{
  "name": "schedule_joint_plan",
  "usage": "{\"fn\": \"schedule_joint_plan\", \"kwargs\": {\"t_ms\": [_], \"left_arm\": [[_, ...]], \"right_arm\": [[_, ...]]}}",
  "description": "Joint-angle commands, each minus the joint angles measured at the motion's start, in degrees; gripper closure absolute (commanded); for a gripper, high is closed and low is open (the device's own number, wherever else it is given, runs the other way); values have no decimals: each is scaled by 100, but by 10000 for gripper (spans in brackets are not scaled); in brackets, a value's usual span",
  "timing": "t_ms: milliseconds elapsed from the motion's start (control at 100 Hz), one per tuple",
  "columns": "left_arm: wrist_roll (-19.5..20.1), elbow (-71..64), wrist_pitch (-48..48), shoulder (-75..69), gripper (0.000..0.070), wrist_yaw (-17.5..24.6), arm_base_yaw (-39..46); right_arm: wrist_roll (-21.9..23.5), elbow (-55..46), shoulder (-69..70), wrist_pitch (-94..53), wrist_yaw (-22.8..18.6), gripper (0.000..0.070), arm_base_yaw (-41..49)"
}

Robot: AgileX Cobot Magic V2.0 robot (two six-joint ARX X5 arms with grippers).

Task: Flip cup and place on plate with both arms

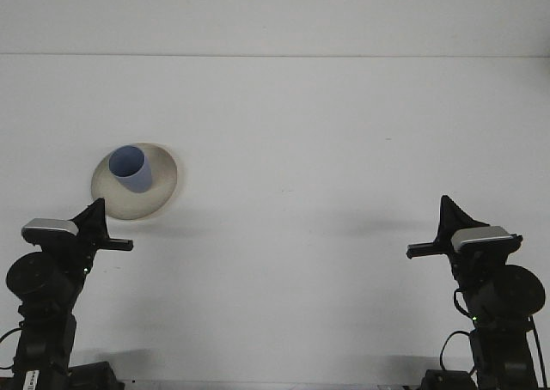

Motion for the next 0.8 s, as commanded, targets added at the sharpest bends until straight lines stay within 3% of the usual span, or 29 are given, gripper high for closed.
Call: {"fn": "schedule_joint_plan", "kwargs": {"t_ms": [0,790], "left_arm": [[-61,76,55,0,686,24,4],[-59,76,37,-72,686,24,-33]], "right_arm": [[9,11,7,70,-2,697,0],[9,11,-7,70,-2,697,0]]}}
